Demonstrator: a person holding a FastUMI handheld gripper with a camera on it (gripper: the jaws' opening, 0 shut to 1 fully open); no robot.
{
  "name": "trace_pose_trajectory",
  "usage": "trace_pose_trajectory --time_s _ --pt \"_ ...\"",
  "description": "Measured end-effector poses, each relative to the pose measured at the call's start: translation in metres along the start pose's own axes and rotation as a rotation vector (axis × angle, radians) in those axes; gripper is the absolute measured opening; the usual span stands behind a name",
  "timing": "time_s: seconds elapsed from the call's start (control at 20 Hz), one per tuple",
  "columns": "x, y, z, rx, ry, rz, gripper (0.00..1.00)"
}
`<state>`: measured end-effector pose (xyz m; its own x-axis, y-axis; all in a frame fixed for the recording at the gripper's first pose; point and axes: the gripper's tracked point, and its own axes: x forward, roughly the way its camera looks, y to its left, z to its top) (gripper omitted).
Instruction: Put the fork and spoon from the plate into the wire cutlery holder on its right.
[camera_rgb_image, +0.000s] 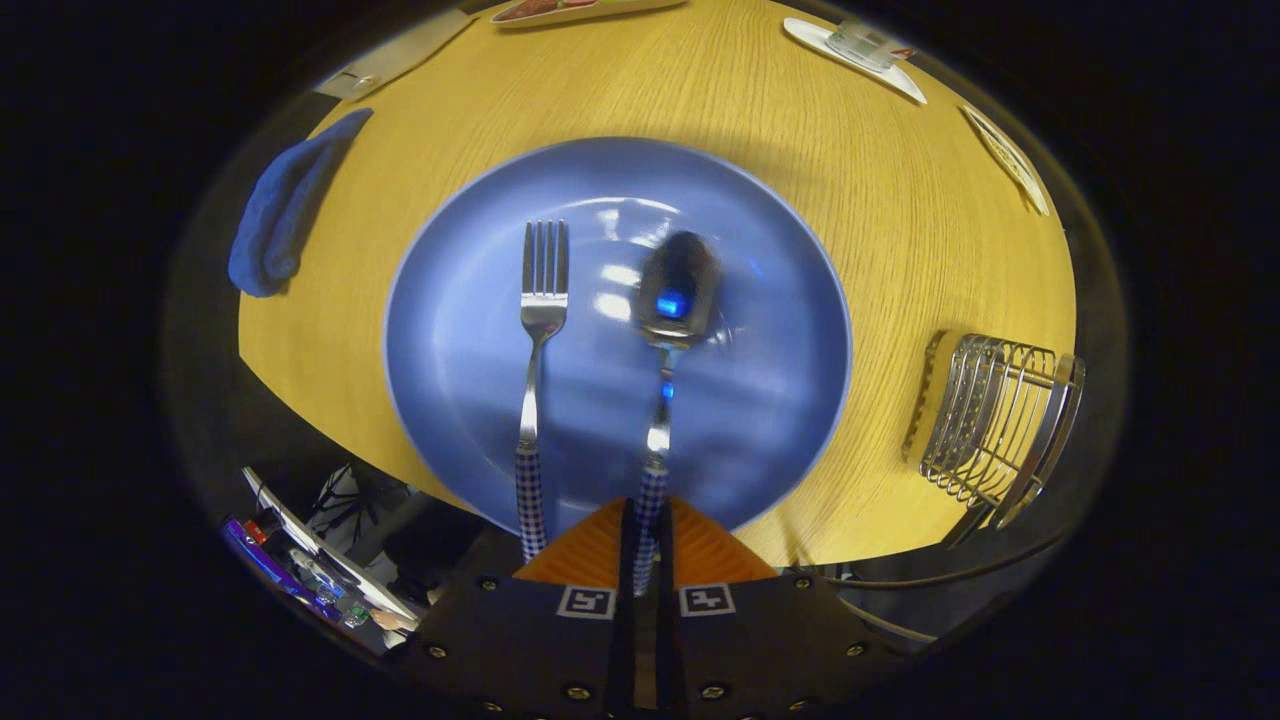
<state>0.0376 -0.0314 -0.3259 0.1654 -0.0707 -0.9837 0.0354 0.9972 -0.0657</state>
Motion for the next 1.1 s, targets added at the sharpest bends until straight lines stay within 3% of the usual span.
trace_pose_trajectory --time_s 0.3,0.55,0.85,1.1 --pt "-0.018 -0.006 -0.004 -0.029 0.011 0.002 0.09" --pt "-0.070 -0.030 -0.027 -0.095 0.046 0.007 0.09" --pt "-0.145 -0.126 -0.063 -0.138 0.096 -0.126 0.09" --pt "-0.171 -0.202 -0.085 -0.186 0.263 -0.262 0.08"
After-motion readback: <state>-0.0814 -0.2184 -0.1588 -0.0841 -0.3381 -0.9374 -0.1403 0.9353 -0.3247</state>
